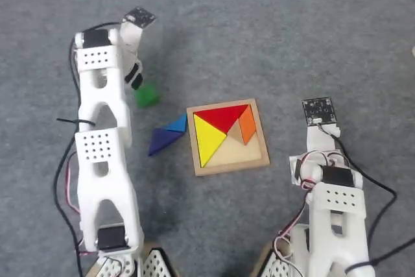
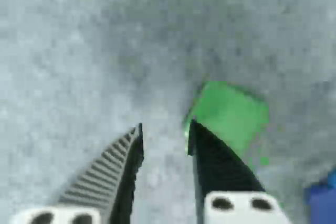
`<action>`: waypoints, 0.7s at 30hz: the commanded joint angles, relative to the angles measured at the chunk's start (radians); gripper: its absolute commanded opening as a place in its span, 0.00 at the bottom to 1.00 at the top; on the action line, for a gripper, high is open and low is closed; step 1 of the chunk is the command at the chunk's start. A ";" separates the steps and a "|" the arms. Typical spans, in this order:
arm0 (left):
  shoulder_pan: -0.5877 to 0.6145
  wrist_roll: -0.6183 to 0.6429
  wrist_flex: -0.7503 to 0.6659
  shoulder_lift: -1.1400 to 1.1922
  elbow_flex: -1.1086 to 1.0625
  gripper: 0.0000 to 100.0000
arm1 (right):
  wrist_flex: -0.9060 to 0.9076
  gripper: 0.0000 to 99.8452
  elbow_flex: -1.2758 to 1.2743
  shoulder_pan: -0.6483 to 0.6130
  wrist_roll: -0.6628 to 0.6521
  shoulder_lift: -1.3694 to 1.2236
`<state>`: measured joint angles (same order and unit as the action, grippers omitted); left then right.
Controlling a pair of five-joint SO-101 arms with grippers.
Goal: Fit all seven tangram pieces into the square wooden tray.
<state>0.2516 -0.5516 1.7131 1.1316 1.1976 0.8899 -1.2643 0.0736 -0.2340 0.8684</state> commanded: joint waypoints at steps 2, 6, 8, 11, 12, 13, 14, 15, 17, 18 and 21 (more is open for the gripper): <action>0.000 -0.014 0.043 -0.170 -0.163 0.14 | -0.016 0.21 0.009 0.013 -0.012 0.005; 0.008 0.074 -0.087 -0.238 -0.153 0.15 | -0.016 0.21 0.009 0.012 -0.012 0.005; 0.002 0.118 -0.098 -0.242 -0.140 0.18 | -0.016 0.21 0.009 0.012 -0.012 0.005; -0.052 -0.009 0.000 -0.235 -0.147 0.26 | -0.016 0.21 0.009 0.012 -0.012 0.005; -0.068 -0.063 0.032 -0.227 -0.147 0.27 | -0.016 0.21 0.009 0.012 -0.012 0.005; -0.078 -0.112 0.044 -0.219 -0.145 0.27 | -0.016 0.21 0.009 0.012 -0.012 0.005; -0.081 -0.149 0.037 -0.210 -0.140 0.27 | -0.016 0.21 0.009 0.012 -0.012 0.005; -0.081 -0.172 0.028 -0.204 -0.137 0.27 | -0.016 0.21 0.009 0.012 -0.012 0.005; -0.081 -0.230 -0.003 -0.192 -0.137 0.27 | -0.016 0.21 0.009 0.012 -0.012 0.005; -0.081 -0.272 -0.018 -0.183 -0.139 0.28 | -0.016 0.21 0.009 0.012 -0.012 0.005; -0.083 -0.394 -0.044 -0.147 -0.139 0.28 | -0.016 0.21 0.009 0.012 -0.012 0.005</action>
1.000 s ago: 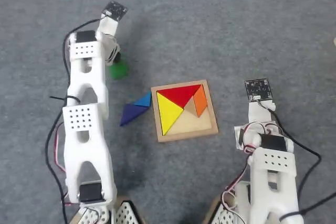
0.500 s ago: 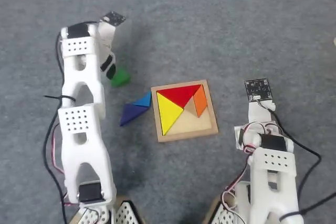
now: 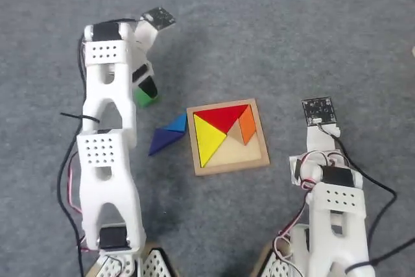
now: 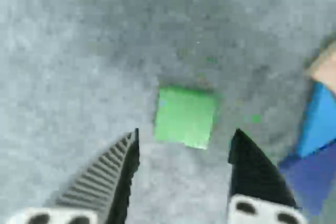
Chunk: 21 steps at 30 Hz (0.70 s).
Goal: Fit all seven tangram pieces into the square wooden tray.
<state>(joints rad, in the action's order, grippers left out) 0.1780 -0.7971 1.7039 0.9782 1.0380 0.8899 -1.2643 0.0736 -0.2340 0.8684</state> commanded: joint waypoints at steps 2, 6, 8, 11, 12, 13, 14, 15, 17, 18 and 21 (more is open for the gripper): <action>-0.008 -0.238 -0.043 0.025 0.021 0.28 | -0.016 0.21 0.009 0.012 -0.012 0.005; -0.015 -0.333 -0.044 0.046 0.021 0.28 | -0.016 0.21 0.009 0.012 -0.012 0.005; -0.014 -0.350 -0.064 0.057 0.021 0.28 | -0.016 0.21 0.009 0.012 -0.012 0.005; 0.003 -0.353 -0.112 0.087 0.019 0.28 | -0.015 0.21 0.009 0.012 -0.012 0.005; 0.008 -0.354 -0.123 0.103 0.019 0.28 | -0.015 0.21 0.009 0.012 -0.012 0.005; 0.009 -0.354 -0.129 0.118 0.021 0.28 | -0.015 0.21 0.009 0.012 -0.012 0.005; 0.011 -0.358 -0.130 0.132 0.021 0.28 | -0.015 0.21 0.009 0.012 -0.012 0.005; 0.012 -0.370 -0.129 0.147 0.021 0.28 | -0.015 0.21 0.009 0.012 -0.012 0.005; 0.012 -0.396 -0.123 0.170 0.021 0.28 | -0.015 0.21 0.009 0.012 -0.012 0.005; 0.012 -0.404 -0.121 0.178 0.021 0.28 | -0.015 0.21 0.009 0.012 -0.012 0.005; 0.009 -0.431 -0.069 0.187 0.021 0.27 | -0.015 0.21 0.009 0.012 -0.012 0.005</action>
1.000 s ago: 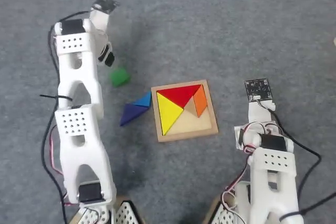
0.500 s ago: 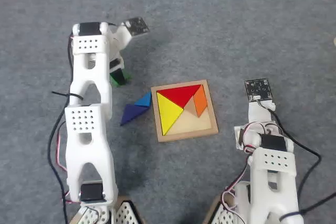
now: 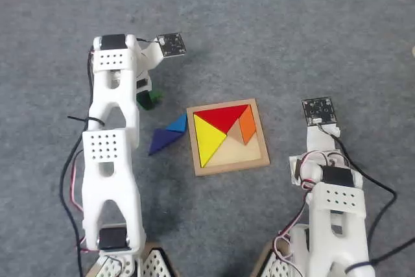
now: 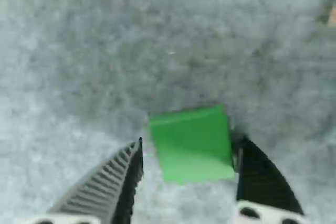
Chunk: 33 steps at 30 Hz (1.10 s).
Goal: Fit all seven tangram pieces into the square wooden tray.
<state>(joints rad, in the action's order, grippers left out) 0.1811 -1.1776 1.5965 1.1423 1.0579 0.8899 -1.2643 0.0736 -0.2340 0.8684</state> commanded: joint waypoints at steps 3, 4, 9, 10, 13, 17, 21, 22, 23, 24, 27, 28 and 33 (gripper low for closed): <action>-0.008 -0.086 0.124 0.018 0.001 0.23 | -0.016 0.21 0.009 0.012 -0.012 0.005; -0.012 -0.092 0.147 0.017 0.002 0.21 | -0.016 0.21 0.009 0.012 -0.012 0.005; -0.023 -0.046 0.161 -0.006 -0.024 0.14 | -0.016 0.21 0.009 0.012 -0.014 0.005; -0.026 -0.043 0.161 -0.008 -0.042 0.14 | -0.016 0.21 0.009 0.012 -0.014 0.005; -0.041 -0.041 0.163 -0.055 -0.125 0.14 | -0.016 0.21 0.009 0.012 -0.014 0.005; -0.071 -0.041 0.163 -0.239 -0.363 0.14 | -0.016 0.21 0.009 0.012 -0.014 0.005; -0.112 -0.041 0.161 -0.489 -0.647 0.11 | -0.016 0.21 0.009 0.012 -0.014 0.008; -0.124 -0.040 0.161 -0.552 -0.713 0.11 | -0.016 0.21 0.009 0.012 -0.014 0.008; -0.133 -0.038 0.160 -0.609 -0.773 0.11 | -0.016 0.21 0.009 0.012 -0.014 0.008; -0.141 -0.025 0.160 -0.664 -0.816 0.11 | -0.016 0.21 0.009 0.012 -0.014 0.008; -0.164 0.035 0.158 -0.802 -0.892 0.11 | -0.015 0.21 0.009 0.012 -0.014 0.008; -0.176 0.058 0.158 -0.839 -0.905 0.11 | -0.015 0.21 0.009 0.012 -0.014 0.008; -0.241 0.198 0.150 -0.931 -0.920 0.12 | -0.015 0.21 0.009 0.012 -0.014 0.005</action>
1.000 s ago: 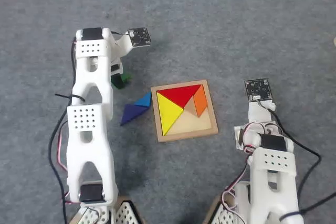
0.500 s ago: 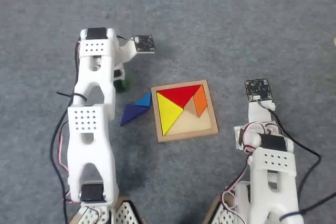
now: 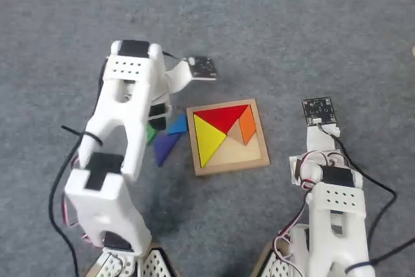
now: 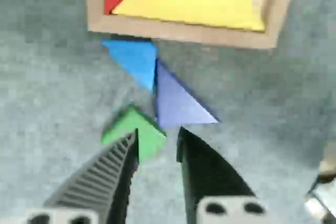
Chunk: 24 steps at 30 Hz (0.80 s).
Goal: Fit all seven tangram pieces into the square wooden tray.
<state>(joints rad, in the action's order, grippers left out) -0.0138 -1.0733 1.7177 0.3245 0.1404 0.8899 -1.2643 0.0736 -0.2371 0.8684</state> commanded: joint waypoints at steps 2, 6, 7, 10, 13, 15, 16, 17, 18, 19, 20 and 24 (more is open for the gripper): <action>-0.040 0.097 -0.002 -0.112 -0.004 0.12 | -0.013 0.21 0.009 0.012 -0.011 0.005; 0.054 0.104 -0.035 -0.064 -0.002 0.21 | -0.013 0.21 0.009 0.013 -0.011 0.005; 0.077 0.126 -0.035 -0.041 -0.002 0.23 | -0.013 0.21 0.009 0.013 -0.011 0.005; 0.123 0.261 -0.041 0.044 -0.001 0.24 | -0.015 0.21 0.009 0.012 -0.011 0.005; 0.150 0.430 -0.092 0.129 -0.001 0.24 | -0.015 0.21 0.009 0.010 -0.011 0.005; 0.161 0.474 -0.130 0.176 0.001 0.24 | -0.015 0.21 0.009 0.010 -0.011 0.005; 0.164 0.483 -0.147 0.198 0.001 0.24 | -0.013 0.21 0.009 0.010 -0.011 0.005; 0.164 0.491 -0.164 0.216 0.001 0.24 | -0.013 0.21 0.009 0.010 -0.011 0.005; 0.164 0.497 -0.175 0.230 0.001 0.24 | -0.013 0.21 0.009 0.010 -0.011 0.005; 0.164 0.500 -0.187 0.241 0.005 0.24 | -0.012 0.21 0.009 0.010 -0.011 0.005; 0.166 0.506 -0.193 0.250 0.019 0.24 | -0.010 0.21 0.009 0.010 -0.011 0.005; 0.216 0.506 -0.193 0.258 0.097 0.24 | -0.010 0.21 0.009 0.012 -0.011 0.005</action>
<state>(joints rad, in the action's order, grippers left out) 0.1580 -0.5854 1.5367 0.5854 0.1603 0.8899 -1.2643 0.0736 -0.2371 0.8684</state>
